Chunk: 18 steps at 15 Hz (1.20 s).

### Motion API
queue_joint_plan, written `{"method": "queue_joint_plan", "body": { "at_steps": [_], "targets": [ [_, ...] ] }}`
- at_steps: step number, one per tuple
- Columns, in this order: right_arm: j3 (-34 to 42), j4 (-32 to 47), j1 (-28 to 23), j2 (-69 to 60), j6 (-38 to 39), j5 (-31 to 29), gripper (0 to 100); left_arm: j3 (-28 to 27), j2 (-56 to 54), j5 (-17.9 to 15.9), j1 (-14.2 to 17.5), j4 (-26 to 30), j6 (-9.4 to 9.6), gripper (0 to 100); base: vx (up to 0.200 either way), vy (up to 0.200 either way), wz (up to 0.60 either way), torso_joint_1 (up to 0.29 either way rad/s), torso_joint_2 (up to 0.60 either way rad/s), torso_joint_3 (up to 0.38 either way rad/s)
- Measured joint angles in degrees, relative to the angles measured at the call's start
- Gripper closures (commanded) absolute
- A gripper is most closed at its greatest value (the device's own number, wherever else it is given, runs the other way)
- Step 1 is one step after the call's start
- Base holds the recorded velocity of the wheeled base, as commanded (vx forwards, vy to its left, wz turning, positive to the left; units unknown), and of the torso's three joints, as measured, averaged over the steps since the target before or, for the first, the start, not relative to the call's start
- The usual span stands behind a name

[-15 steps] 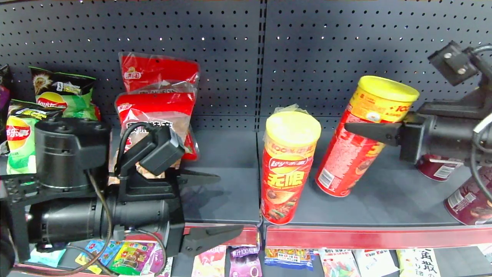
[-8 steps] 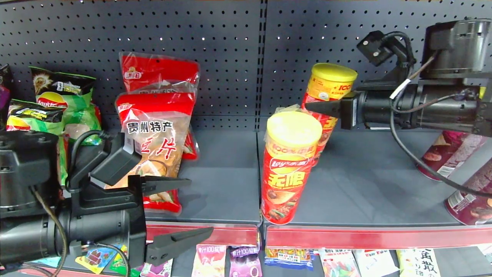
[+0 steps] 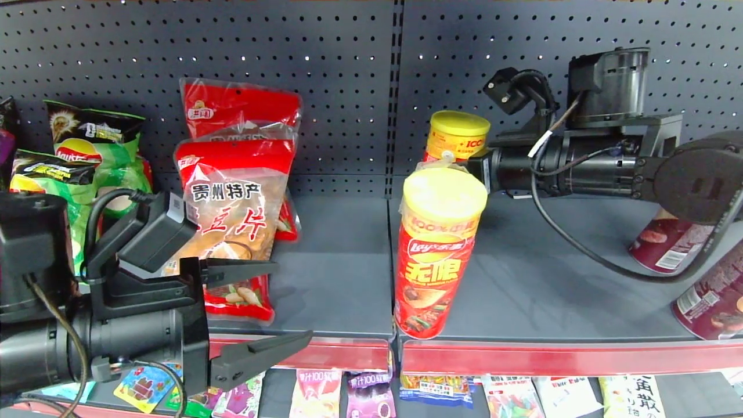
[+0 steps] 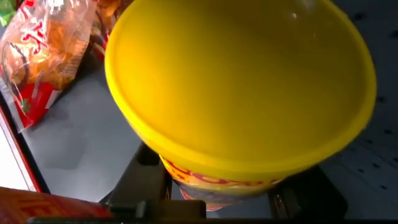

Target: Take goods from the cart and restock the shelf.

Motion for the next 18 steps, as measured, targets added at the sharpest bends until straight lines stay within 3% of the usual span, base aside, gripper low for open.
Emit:
{"method": "queue_joint_plan", "body": {
  "at_steps": [8,9,13,18],
  "targets": [
    [-1.2,-0.2,1.1,1.9,0.4,-0.2,100,0.1,0.0,-0.1,0.0,0.0,-1.10,0,0.000,0.000,0.00,0.000,0.00,0.000],
    [-1.0,-0.3,1.1,2.0,0.4,-0.3,0,0.1,0.0,0.0,0.0,0.0,-1.12,0,0.000,0.000,0.00,0.000,0.00,0.000],
    [0.9,-0.1,1.3,0.8,0.4,-0.7,0,0.1,0.3,-0.2,0.0,0.0,-1.23,0,0.000,0.000,0.00,0.000,0.00,0.000],
    [8.5,-0.2,1.0,-4.5,0.5,-3.6,0,-0.1,1.0,-0.3,0.0,0.0,-1.23,0,0.000,0.000,0.00,0.000,0.00,0.000]
  ]
}}
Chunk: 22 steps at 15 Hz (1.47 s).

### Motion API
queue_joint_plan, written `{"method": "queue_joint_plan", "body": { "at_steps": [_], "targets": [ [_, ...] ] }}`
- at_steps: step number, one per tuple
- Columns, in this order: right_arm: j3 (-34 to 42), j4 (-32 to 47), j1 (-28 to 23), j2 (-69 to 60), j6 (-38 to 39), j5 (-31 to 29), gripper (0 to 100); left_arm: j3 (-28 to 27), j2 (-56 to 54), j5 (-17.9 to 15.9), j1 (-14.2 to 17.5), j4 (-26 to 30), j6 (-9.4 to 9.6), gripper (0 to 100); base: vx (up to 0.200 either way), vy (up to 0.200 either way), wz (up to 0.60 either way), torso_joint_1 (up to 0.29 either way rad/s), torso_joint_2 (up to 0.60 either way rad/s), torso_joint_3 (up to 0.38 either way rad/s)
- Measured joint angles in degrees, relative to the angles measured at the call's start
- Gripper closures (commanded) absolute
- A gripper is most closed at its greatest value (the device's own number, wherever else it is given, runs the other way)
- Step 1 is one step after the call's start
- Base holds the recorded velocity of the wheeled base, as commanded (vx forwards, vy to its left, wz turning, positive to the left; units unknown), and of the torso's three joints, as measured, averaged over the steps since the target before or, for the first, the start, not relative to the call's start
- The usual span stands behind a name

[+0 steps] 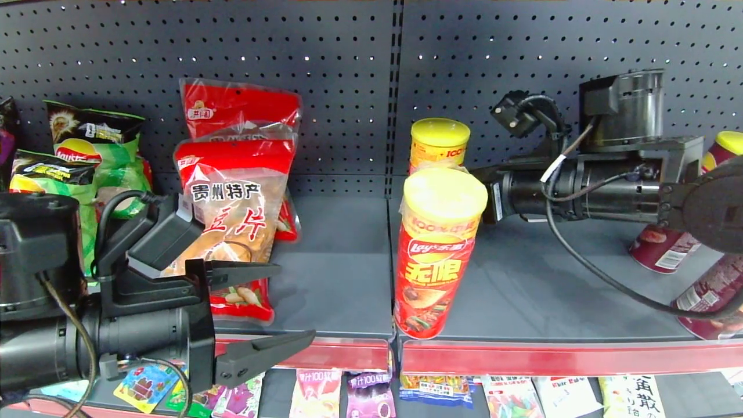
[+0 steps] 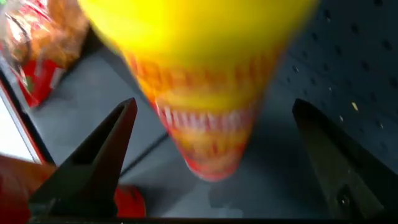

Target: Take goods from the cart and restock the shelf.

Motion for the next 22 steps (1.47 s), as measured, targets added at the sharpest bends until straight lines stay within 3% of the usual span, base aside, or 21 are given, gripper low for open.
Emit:
{"method": "queue_joint_plan", "body": {
  "at_steps": [6,14,16,18,22],
  "targets": [
    [9.4,0.0,-1.5,-8.4,1.4,-3.3,0,-1.6,2.4,-0.1,0.0,0.0,0.11,0,0.000,0.000,0.00,0.000,0.00,0.000],
    [30.2,0.2,-2.5,-25.3,1.6,-3.9,0,-7.9,11.6,0.6,-0.3,-0.2,0.66,0,0.000,0.000,0.00,0.000,0.00,0.000],
    [34.9,0.2,-2.1,-30.9,1.6,-3.8,0,-9.3,14.5,1.0,-0.9,-0.2,1.83,0,0.000,0.000,0.00,0.000,0.00,0.000],
    [37.2,0.2,-1.7,-35.9,1.6,-4.0,0,-11.2,18.0,1.9,-1.9,-0.2,2.99,0,0.000,0.000,0.00,0.000,0.00,0.000],
    [37.9,0.3,-1.9,-41.0,1.8,-4.2,0,-14.3,23.1,2.2,-3.3,-0.2,3.23,0,0.000,0.000,0.00,0.000,0.00,0.000]
  ]
}}
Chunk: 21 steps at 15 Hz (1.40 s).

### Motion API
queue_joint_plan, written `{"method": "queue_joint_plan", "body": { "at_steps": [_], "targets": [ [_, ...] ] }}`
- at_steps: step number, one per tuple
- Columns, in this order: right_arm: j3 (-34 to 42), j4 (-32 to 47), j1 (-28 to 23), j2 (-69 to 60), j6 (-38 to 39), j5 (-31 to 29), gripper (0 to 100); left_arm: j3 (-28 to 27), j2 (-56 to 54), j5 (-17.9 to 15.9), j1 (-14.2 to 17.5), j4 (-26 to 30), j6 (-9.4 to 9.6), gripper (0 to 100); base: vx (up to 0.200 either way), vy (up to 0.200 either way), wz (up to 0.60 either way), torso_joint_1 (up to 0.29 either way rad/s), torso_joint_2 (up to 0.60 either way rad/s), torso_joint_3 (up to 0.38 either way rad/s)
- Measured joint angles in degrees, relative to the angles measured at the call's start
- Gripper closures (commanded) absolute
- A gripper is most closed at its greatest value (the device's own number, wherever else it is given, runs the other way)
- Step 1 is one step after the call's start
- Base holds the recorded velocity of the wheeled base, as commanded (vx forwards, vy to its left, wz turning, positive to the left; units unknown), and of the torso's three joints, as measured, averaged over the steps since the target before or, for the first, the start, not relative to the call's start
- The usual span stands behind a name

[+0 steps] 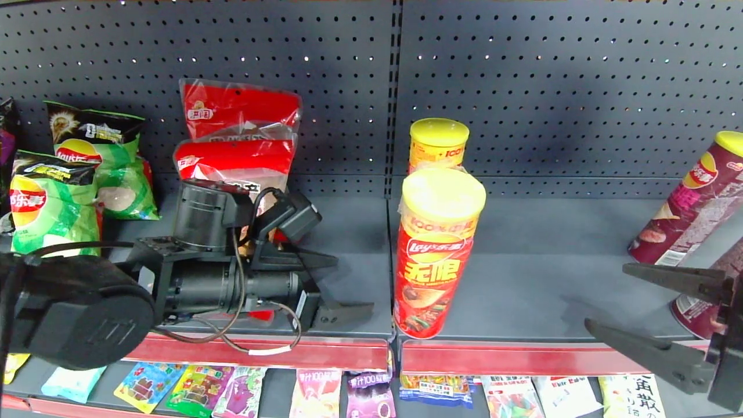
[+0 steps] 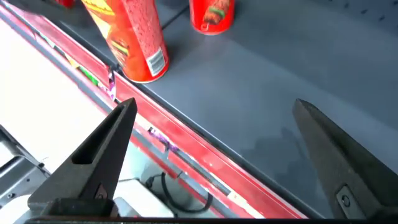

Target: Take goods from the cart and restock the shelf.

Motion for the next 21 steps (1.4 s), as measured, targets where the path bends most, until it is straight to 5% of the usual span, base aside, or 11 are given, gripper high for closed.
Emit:
{"method": "queue_joint_plan", "body": {
  "at_steps": [21],
  "targets": [
    [-0.3,0.0,-1.4,-1.1,1.1,-0.6,0,-5.4,6.5,0.7,-3.2,-1.3,-0.16,0,0.000,0.000,0.00,0.000,0.00,0.000]
  ]
}}
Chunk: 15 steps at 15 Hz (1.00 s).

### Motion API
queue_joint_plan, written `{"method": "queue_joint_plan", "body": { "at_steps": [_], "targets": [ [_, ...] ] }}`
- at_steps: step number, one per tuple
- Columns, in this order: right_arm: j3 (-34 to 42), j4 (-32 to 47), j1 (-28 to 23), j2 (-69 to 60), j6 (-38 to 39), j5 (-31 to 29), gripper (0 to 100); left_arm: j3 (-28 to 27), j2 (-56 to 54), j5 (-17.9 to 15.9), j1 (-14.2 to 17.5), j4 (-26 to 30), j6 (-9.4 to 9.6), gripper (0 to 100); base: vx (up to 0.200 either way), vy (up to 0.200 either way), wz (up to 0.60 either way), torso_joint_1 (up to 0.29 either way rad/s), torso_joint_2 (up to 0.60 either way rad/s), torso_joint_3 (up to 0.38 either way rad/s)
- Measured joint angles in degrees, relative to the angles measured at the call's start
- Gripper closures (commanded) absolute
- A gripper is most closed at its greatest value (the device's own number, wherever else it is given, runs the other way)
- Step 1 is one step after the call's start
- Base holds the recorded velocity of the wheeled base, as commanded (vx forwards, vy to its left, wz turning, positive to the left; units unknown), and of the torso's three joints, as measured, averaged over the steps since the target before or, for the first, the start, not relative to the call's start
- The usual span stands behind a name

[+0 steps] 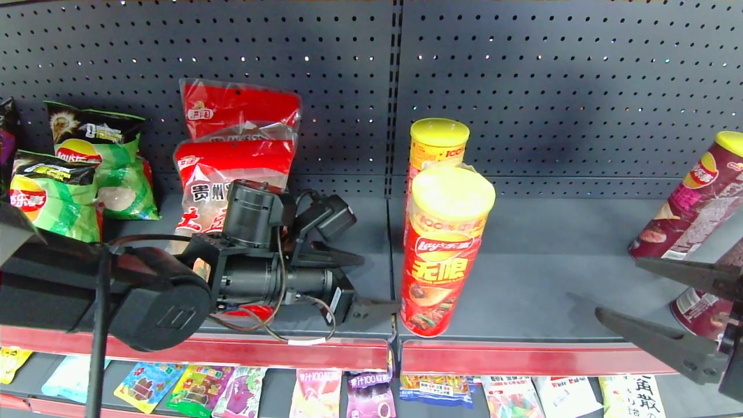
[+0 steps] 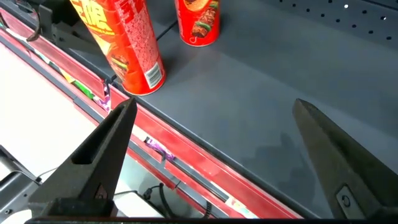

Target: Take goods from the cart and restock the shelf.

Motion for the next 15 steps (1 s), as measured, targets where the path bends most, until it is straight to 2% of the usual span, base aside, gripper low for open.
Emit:
{"method": "queue_joint_plan", "body": {
  "at_steps": [3,5,8,10,12,13,15],
  "targets": [
    [1.8,0.2,0.0,-0.1,0.0,0.0,0,1.3,-1.5,0.8,0.7,0.1,-0.20,0,0.000,0.000,0.00,0.000,0.00,0.000],
    [4.5,0.2,0.0,-1.5,0.0,0.0,0,4.1,-5.0,1.0,2.3,0.1,-0.23,0,0.000,0.000,0.00,0.000,0.00,0.000],
    [10.5,0.6,-1.1,-7.5,-0.1,0.0,0,12.6,-15.8,1.9,5.6,0.2,-1.05,0,0.000,0.000,0.00,0.000,0.00,0.000],
    [14.6,1.3,-2.8,-13.1,-0.2,-0.6,0,19.4,-25.6,3.3,8.0,0.7,-3.02,0,0.000,0.000,0.00,0.000,0.00,0.000],
    [17.3,6.1,-6.0,-20.0,-0.1,-1.7,0,26.0,-37.2,7.6,10.2,3.2,-5.07,0,0.000,0.000,0.00,0.000,0.00,0.000],
    [17.6,10.5,-7.6,-23.4,-0.1,-2.1,0,28.7,-42.9,11.0,10.9,5.9,-5.91,0,0.000,0.000,0.00,0.000,0.00,0.000],
    [14.6,23.0,-12.8,-29.3,0.3,-4.8,0,32.6,-55.2,20.4,12.0,14.4,-8.61,0,0.000,0.000,0.00,0.000,0.00,0.000]
  ]
}}
